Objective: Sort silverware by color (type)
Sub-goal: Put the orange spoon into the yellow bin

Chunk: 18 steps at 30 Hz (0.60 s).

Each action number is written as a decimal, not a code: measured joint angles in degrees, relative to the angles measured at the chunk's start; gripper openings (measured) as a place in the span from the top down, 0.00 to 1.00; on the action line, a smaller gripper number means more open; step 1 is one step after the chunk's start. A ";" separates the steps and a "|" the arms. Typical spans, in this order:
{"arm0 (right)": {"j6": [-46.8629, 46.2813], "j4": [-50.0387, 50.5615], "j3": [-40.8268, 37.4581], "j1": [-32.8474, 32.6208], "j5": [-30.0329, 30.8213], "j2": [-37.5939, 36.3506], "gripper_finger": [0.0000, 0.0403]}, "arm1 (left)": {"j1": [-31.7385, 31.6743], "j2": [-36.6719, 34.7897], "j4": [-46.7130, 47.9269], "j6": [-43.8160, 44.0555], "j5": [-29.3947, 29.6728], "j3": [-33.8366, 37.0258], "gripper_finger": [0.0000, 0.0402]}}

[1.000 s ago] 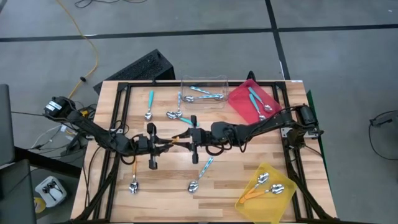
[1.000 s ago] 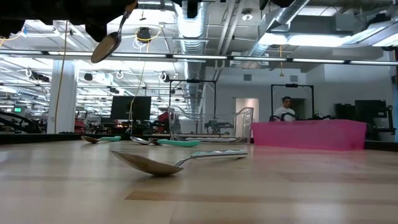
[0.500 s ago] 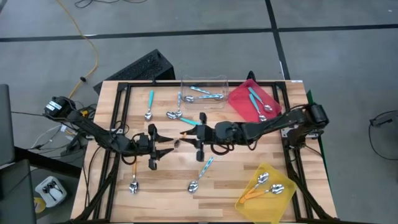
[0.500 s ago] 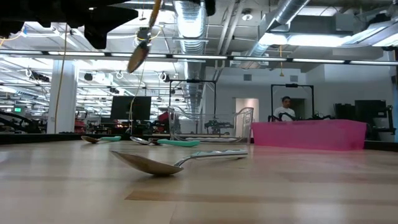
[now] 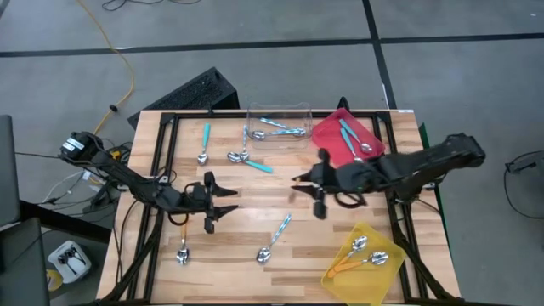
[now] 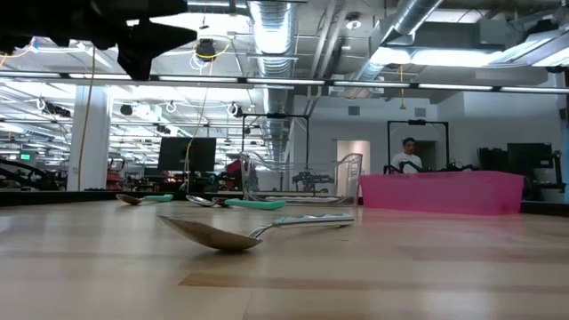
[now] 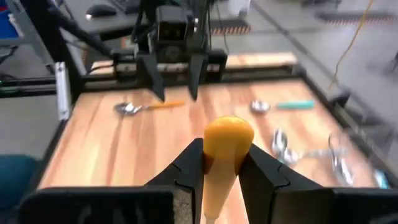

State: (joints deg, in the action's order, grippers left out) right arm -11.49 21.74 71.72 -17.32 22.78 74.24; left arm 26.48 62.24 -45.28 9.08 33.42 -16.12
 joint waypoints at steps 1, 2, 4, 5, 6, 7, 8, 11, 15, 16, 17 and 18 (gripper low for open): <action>-1.76 2.56 0.00 -0.71 -0.01 -1.30 0.76 | 0.00 0.00 0.79 0.59 -0.02 0.00 0.51; -3.55 5.30 0.00 -1.42 -0.02 -2.46 0.76 | 0.00 0.00 1.42 1.18 -0.02 0.00 0.51; -7.78 10.37 0.00 -2.80 -0.13 -4.83 0.76 | 0.00 0.00 2.52 2.24 -0.02 0.00 0.51; -10.12 13.07 0.00 -3.56 -0.15 -6.00 0.76 | 0.00 0.00 3.10 2.71 -0.02 0.00 0.51; -12.47 15.38 0.00 -4.31 -0.22 -6.95 0.76 | 0.00 0.00 3.47 3.09 -0.03 0.00 0.51; -14.79 17.29 0.00 -5.21 -0.31 -7.87 0.76 | 0.00 0.00 3.77 3.55 -0.03 0.00 0.51; -17.11 19.27 0.00 -6.23 -0.38 -8.62 0.76 | 0.00 0.00 3.92 3.85 -0.02 0.00 0.51; -22.87 23.61 0.00 -9.35 -2.92 -9.63 0.76 | 0.00 0.00 3.94 4.13 -0.02 0.00 0.51; -28.32 27.66 0.00 -13.46 -8.31 -9.09 0.76 | 0.00 0.00 3.92 4.11 0.09 0.00 0.51; -28.99 27.98 0.00 -14.49 -9.20 -8.43 0.76 | 0.00 0.00 3.90 4.11 0.09 0.00 0.51; -29.21 28.13 0.00 -15.54 -10.27 -7.60 0.76 | 0.00 0.00 3.90 4.11 0.12 0.00 0.51; -29.20 28.13 0.00 -16.65 -11.51 -6.55 0.76 | 0.00 0.00 3.91 4.11 0.12 0.00 0.51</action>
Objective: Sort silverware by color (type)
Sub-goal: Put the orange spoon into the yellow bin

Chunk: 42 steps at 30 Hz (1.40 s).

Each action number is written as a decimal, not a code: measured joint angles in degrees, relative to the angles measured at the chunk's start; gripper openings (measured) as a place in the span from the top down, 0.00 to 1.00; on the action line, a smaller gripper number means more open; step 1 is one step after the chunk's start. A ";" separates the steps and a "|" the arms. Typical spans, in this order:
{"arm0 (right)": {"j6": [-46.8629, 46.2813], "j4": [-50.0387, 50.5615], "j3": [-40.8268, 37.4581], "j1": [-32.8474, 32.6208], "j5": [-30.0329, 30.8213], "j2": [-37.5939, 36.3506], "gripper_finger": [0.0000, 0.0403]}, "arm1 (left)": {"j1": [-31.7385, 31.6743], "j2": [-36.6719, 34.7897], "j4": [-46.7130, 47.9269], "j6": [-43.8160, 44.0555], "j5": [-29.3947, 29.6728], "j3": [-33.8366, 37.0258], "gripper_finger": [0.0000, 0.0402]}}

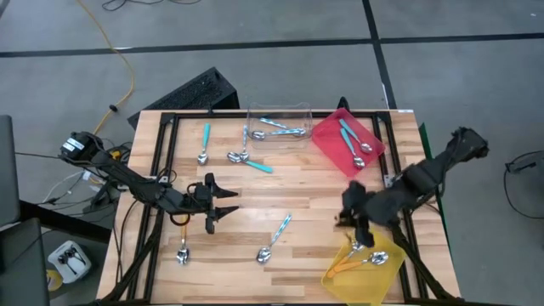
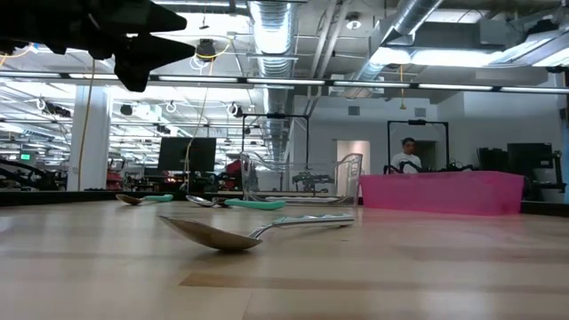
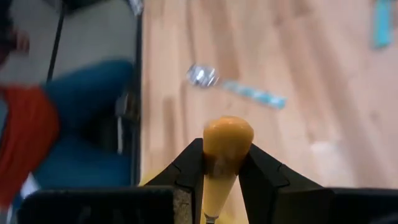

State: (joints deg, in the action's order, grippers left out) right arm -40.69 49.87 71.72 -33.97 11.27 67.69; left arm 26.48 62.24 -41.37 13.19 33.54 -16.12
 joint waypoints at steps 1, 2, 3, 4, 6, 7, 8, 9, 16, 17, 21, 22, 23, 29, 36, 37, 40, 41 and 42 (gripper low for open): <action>0.11 -0.13 0.00 -1.24 -1.24 1.16 0.76 | 0.00 0.00 0.01 0.00 0.00 0.00 0.51; 0.28 -0.24 0.00 -2.42 -2.42 2.47 0.76 | 0.00 0.00 0.04 0.00 0.03 0.00 0.51; 0.43 -0.27 0.00 -3.50 -3.56 3.79 0.76 | 0.00 0.00 0.24 0.00 0.09 0.00 0.51; 0.45 -0.23 0.00 -4.41 -4.60 5.11 0.76 | 0.00 0.00 0.48 0.00 0.15 0.00 0.51; -0.04 0.55 0.00 -6.42 -5.99 7.81 0.76 | 0.00 0.00 0.77 0.00 0.17 0.00 0.51; -0.96 1.01 0.00 -7.31 -6.40 9.08 0.76 | 0.00 0.00 0.85 0.00 0.16 0.00 0.51; -1.90 1.37 0.00 -7.90 -6.83 10.40 0.76 | 0.00 0.00 0.95 0.00 0.17 0.00 0.51; -2.79 1.73 0.00 -8.43 -6.88 11.55 0.76 | 0.00 0.00 1.01 -0.01 0.17 0.00 0.51; -4.95 7.55 0.00 -10.41 -10.19 19.53 0.76 | -0.07 0.00 1.02 -0.04 4.02 0.00 0.51; -4.97 8.45 0.00 -10.32 -11.16 20.40 0.76 | -0.07 0.00 1.03 -0.04 4.62 0.00 0.51; -3.76 12.54 1.78 -9.75 -13.11 24.31 0.76 | -0.07 0.00 1.01 -0.04 4.85 0.00 0.51; -2.67 13.70 2.77 -9.71 -13.04 25.37 0.76 | -0.07 0.00 1.07 -0.04 4.85 0.00 0.51; -1.38 14.92 3.79 -9.74 -12.74 26.36 0.76 | -0.07 0.00 1.20 -0.04 4.83 0.00 0.51; 4.96 20.73 10.81 -10.46 -11.34 32.54 0.76 | -0.07 0.00 1.46 -0.04 4.85 0.00 0.51; 13.37 25.98 19.93 -13.63 -10.99 40.92 0.76 | -0.07 0.00 2.15 -0.04 4.85 0.00 0.51; 14.35 26.96 21.09 -14.24 -10.97 42.09 0.76 | -0.07 0.00 2.15 -0.04 4.85 0.00 0.51; 15.70 31.64 23.61 -15.30 -10.87 44.81 0.76 | -0.07 0.00 2.15 -0.04 4.83 0.00 0.51; 15.68 32.43 24.15 -15.68 -10.50 45.49 0.76 | -0.07 0.00 2.13 -0.02 4.83 0.00 0.51; 15.71 32.81 24.52 -15.87 -10.15 46.14 0.76 | -0.07 0.00 2.10 -0.02 4.85 0.00 0.51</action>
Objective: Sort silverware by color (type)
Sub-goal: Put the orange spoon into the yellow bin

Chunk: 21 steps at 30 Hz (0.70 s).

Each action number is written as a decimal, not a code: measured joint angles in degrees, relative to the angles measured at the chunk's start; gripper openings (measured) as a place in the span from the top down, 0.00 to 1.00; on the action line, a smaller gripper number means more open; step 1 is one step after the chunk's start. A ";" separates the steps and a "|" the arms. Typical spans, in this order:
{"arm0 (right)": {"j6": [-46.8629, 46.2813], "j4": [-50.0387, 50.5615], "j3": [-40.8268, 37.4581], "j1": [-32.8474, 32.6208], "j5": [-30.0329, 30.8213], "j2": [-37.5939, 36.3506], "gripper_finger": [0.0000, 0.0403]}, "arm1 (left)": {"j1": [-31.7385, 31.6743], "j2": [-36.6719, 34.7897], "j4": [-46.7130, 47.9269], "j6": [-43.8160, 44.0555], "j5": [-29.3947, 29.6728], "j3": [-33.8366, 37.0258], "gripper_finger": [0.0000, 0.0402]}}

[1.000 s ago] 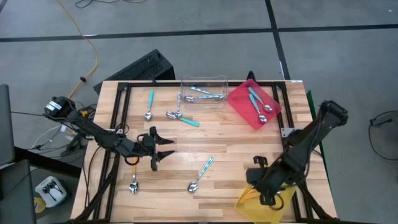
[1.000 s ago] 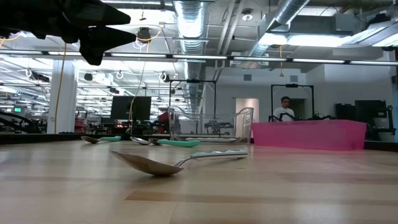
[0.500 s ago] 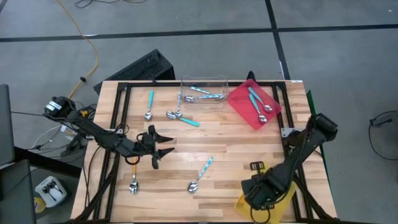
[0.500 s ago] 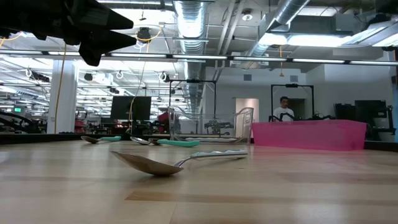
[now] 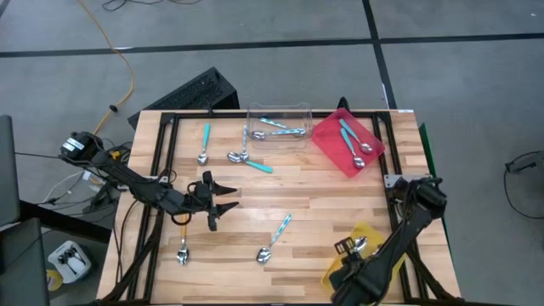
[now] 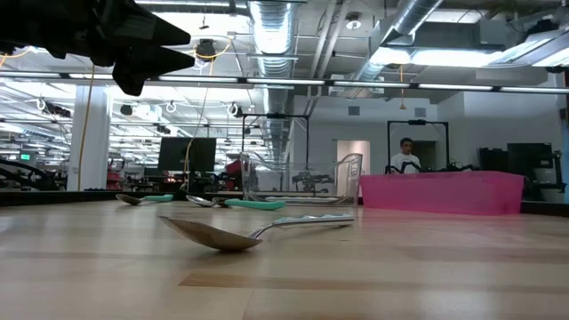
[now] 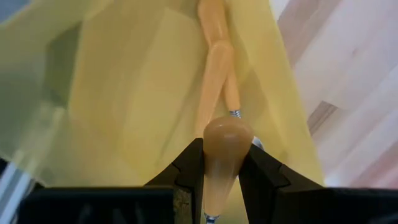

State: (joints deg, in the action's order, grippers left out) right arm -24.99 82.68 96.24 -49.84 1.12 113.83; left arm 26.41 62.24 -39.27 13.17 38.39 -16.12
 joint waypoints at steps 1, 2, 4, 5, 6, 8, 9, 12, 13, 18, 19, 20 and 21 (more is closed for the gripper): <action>0.03 0.21 0.26 -0.10 0.27 0.63 0.76 | 0.00 0.00 0.00 0.00 0.00 0.00 0.51; 0.33 0.15 0.51 -0.28 0.29 1.22 0.76 | 0.00 0.00 0.00 -0.02 -0.02 0.00 0.51; 1.07 -0.57 0.92 -0.79 0.30 1.96 0.76 | 0.00 0.00 -0.07 -0.01 -0.01 0.00 0.51; 1.15 -1.08 0.95 -0.97 0.29 1.96 0.76 | 0.00 0.00 -0.07 -0.01 -0.01 0.00 0.51; 1.12 -1.57 1.03 -1.20 0.29 1.85 0.76 | 0.00 0.00 -0.05 -0.01 -0.02 0.00 0.51; 0.84 -2.46 1.05 -1.23 0.29 1.79 0.76 | 0.00 0.00 -0.07 0.01 -0.01 0.00 0.51; 0.54 -2.48 1.05 -1.23 0.29 1.79 0.76 | 0.00 0.00 -0.07 0.00 -0.02 0.00 0.51; -0.05 -2.51 1.05 -1.13 0.63 1.70 0.76 | 0.00 0.00 -0.07 0.02 -0.02 0.00 0.51; -0.05 -2.89 1.05 -1.07 0.99 1.70 0.76 | 0.00 0.00 -0.07 0.02 0.00 0.00 0.51; -0.47 -7.74 -0.51 -1.15 2.02 1.72 0.76 | 0.00 0.00 -0.07 0.07 -0.02 0.00 0.51; -0.49 -8.28 -0.80 -1.24 2.04 1.72 0.76 | 0.00 0.00 -0.07 0.09 -0.02 0.00 0.51; -0.71 -8.35 -0.91 -1.38 2.06 1.72 0.76 | 0.00 0.00 -0.08 0.12 -0.02 0.00 0.51; -0.99 -8.35 -1.07 -1.56 2.17 1.72 0.76 | 0.00 0.00 -0.07 0.13 -0.02 0.00 0.51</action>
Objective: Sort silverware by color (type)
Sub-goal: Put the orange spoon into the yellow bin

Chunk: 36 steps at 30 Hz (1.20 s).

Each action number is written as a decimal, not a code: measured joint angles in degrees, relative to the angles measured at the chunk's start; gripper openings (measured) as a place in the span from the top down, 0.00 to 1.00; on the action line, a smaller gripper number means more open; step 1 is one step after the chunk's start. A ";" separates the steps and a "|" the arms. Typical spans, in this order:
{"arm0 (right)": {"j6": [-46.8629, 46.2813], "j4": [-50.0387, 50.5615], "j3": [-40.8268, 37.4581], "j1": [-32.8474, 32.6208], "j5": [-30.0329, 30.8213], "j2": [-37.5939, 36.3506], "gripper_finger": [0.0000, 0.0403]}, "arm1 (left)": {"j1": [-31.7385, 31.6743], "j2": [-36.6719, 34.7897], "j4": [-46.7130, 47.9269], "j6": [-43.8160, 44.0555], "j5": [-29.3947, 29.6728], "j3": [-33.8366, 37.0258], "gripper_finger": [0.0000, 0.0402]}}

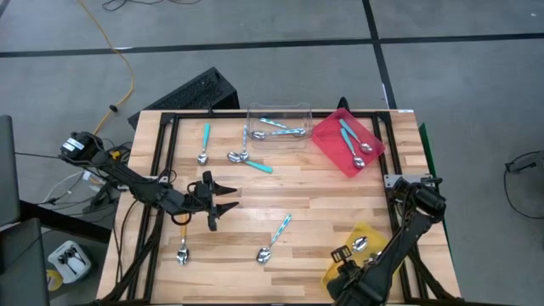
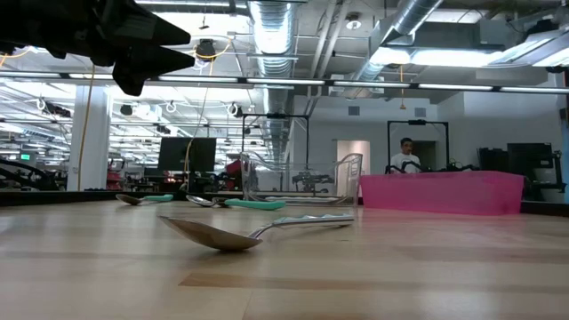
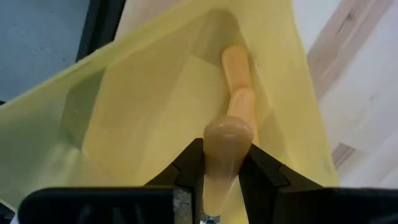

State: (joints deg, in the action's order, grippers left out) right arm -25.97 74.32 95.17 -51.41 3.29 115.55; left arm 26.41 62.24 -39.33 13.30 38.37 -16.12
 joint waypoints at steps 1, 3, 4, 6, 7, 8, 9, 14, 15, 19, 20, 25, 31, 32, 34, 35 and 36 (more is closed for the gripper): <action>-0.38 0.03 -0.15 0.01 0.12 0.00 0.76 | 0.00 0.00 0.00 0.00 0.00 0.02 0.51; -0.90 0.09 -0.22 0.01 0.66 0.00 0.76 | 0.00 0.00 0.00 0.02 0.00 0.02 0.51; -0.97 -0.14 -0.22 0.02 1.07 0.00 0.76 | 0.00 0.00 0.00 0.02 0.00 0.02 0.51; -0.74 -0.88 -0.22 0.05 1.28 0.00 0.76 | 0.00 0.00 0.00 0.02 0.00 0.02 0.51; -0.62 -1.33 -0.22 0.05 1.26 0.00 0.76 | 0.00 0.00 0.00 0.04 0.00 0.02 0.51; -0.53 -1.92 -0.22 0.07 1.38 0.00 0.76 | 0.00 0.00 0.00 0.04 0.00 0.02 0.51; -0.53 -2.33 -0.22 0.17 1.61 -0.02 0.76 | 0.00 0.00 0.00 0.04 0.00 0.02 0.51; -0.55 -3.02 -0.22 0.16 4.68 -0.02 0.76 | 0.00 0.00 0.00 0.77 0.00 0.02 0.51; -0.56 -3.00 -0.22 0.16 5.19 0.00 0.76 | 0.00 0.00 0.00 0.89 0.00 0.02 0.51; -0.80 -3.02 -0.22 0.05 5.72 -0.02 0.76 | 0.00 0.00 0.00 0.92 0.00 0.02 0.51; -0.97 -3.02 -0.22 0.05 5.72 -0.01 0.76 | 0.00 0.00 0.00 0.92 0.00 0.02 0.51; -2.88 -3.06 -0.24 -0.32 6.03 -0.02 0.75 | 0.00 0.00 0.00 0.92 0.00 0.02 0.51; -4.96 -5.60 -1.91 -1.21 7.97 -0.05 0.74 | 0.00 0.00 0.01 0.92 0.00 0.02 0.51; -5.46 -6.65 -2.82 -1.40 7.92 -0.07 0.74 | 0.00 0.00 0.00 0.92 0.00 0.02 0.51; -6.16 -7.88 -4.54 -1.78 7.31 -0.05 0.74 | 0.00 0.00 0.00 0.92 0.00 0.02 0.51; -6.50 -7.95 -5.09 -1.87 6.83 -0.05 0.74 | 0.00 0.00 0.01 0.92 0.00 0.02 0.51; -6.60 -8.15 -5.66 -1.85 6.45 -0.04 0.74 | 0.00 0.00 0.00 0.92 0.00 0.02 0.51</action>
State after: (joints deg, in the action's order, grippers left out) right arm -32.58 66.18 89.52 -53.25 9.74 115.50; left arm 26.41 62.24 -39.33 14.22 38.37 -16.10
